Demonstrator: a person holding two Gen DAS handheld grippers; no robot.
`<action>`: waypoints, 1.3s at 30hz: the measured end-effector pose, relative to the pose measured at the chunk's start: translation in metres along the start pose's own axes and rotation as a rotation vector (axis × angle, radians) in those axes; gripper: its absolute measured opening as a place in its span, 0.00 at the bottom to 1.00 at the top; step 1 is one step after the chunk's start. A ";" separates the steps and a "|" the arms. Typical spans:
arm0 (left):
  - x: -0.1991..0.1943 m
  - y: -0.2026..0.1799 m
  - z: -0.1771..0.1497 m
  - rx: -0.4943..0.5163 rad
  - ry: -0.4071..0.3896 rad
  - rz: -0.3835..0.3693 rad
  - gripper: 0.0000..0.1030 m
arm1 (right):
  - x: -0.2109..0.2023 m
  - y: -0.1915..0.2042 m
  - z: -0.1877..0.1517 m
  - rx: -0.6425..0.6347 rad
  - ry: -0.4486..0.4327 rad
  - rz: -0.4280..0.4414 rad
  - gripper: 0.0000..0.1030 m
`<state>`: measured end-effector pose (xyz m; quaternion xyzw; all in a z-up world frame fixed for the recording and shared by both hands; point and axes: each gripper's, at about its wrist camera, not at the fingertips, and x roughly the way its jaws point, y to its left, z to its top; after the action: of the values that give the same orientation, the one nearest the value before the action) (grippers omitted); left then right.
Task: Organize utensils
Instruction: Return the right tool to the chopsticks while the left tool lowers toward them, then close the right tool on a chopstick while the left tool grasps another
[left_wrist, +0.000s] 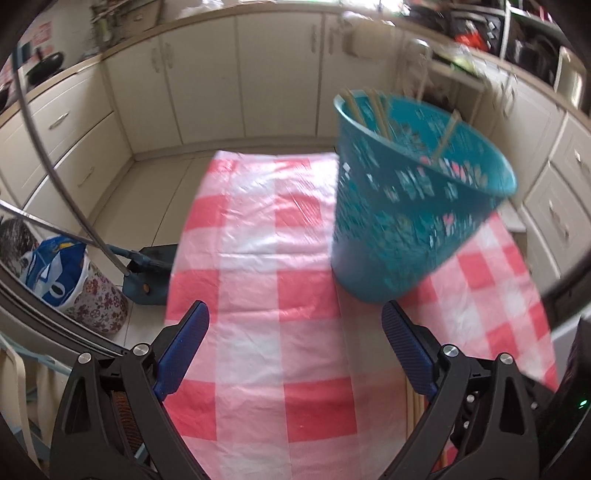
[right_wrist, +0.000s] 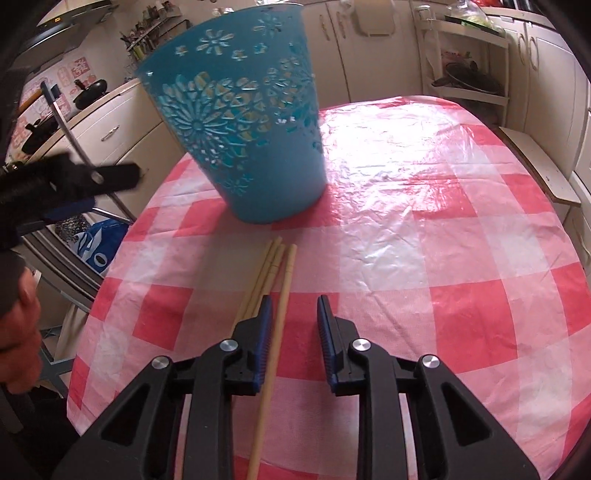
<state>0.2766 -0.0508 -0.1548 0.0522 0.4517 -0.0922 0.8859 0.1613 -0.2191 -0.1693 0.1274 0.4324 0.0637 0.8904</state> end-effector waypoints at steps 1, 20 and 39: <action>0.002 -0.002 -0.002 0.013 0.007 -0.002 0.88 | 0.001 0.003 -0.001 -0.021 0.002 -0.018 0.24; 0.057 -0.046 -0.044 0.099 0.195 -0.093 0.88 | -0.004 -0.019 0.001 0.006 0.004 -0.087 0.10; 0.051 -0.062 -0.046 0.182 0.151 -0.098 0.36 | 0.001 -0.015 0.008 -0.050 0.020 -0.068 0.07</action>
<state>0.2566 -0.1092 -0.2231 0.1168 0.5087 -0.1718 0.8355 0.1679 -0.2347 -0.1697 0.0895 0.4434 0.0453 0.8907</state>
